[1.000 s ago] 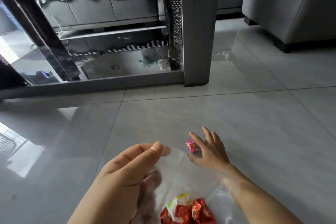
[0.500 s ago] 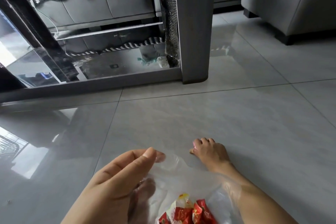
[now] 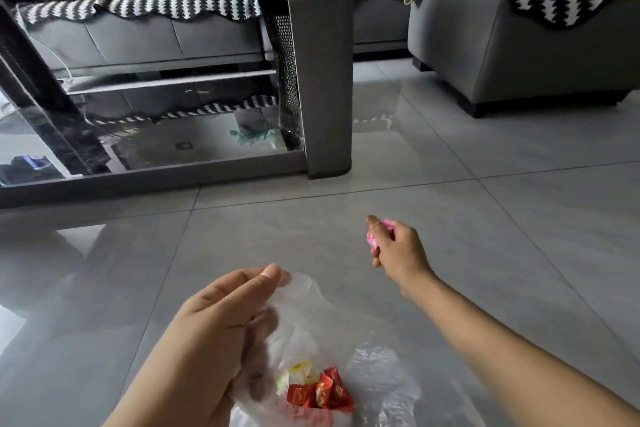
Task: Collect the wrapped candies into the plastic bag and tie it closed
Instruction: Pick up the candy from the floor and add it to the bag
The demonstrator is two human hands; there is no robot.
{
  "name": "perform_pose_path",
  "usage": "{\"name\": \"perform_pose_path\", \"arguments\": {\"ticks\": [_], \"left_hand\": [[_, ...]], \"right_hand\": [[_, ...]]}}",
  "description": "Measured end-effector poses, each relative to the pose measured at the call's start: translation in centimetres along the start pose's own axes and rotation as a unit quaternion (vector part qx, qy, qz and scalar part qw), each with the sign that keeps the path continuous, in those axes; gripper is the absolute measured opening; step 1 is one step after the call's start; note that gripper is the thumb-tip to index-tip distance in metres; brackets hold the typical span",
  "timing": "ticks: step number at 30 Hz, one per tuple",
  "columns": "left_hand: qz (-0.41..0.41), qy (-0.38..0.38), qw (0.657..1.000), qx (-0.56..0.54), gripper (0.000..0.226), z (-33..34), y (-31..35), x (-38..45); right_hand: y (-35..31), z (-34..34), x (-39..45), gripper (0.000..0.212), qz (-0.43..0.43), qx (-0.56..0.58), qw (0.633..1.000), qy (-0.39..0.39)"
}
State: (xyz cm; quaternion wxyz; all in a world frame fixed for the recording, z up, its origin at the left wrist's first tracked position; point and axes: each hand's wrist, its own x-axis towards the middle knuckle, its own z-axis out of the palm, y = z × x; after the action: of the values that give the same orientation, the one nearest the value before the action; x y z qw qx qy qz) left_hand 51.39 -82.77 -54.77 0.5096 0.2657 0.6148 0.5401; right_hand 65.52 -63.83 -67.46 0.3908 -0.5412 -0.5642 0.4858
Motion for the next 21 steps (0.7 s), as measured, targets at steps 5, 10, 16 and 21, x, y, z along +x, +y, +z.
{"name": "perform_pose_path", "arguments": {"ticks": [5,10,16,21], "left_hand": [[-0.023,0.054,0.998,-0.034,0.022,0.7,0.2,-1.0],[-0.042,0.062,0.997,-0.027,0.027,1.3,0.3,-1.9],[-0.02,0.037,0.999,0.009,0.025,3.2,-0.1,-2.5],[-0.012,0.034,0.999,0.017,0.026,4.4,0.2,-2.6]], "right_hand": [[-5.6,-2.3,-7.0,0.041,-0.03,0.081,0.99,-0.112],[-5.9,-3.2,-13.3,0.037,0.003,0.007,0.919,-0.394],[-3.0,1.3,-14.1,0.025,0.017,-0.169,0.911,-0.376],[-1.9,4.2,-14.4,0.023,0.045,-0.231,0.896,-0.376]]}}
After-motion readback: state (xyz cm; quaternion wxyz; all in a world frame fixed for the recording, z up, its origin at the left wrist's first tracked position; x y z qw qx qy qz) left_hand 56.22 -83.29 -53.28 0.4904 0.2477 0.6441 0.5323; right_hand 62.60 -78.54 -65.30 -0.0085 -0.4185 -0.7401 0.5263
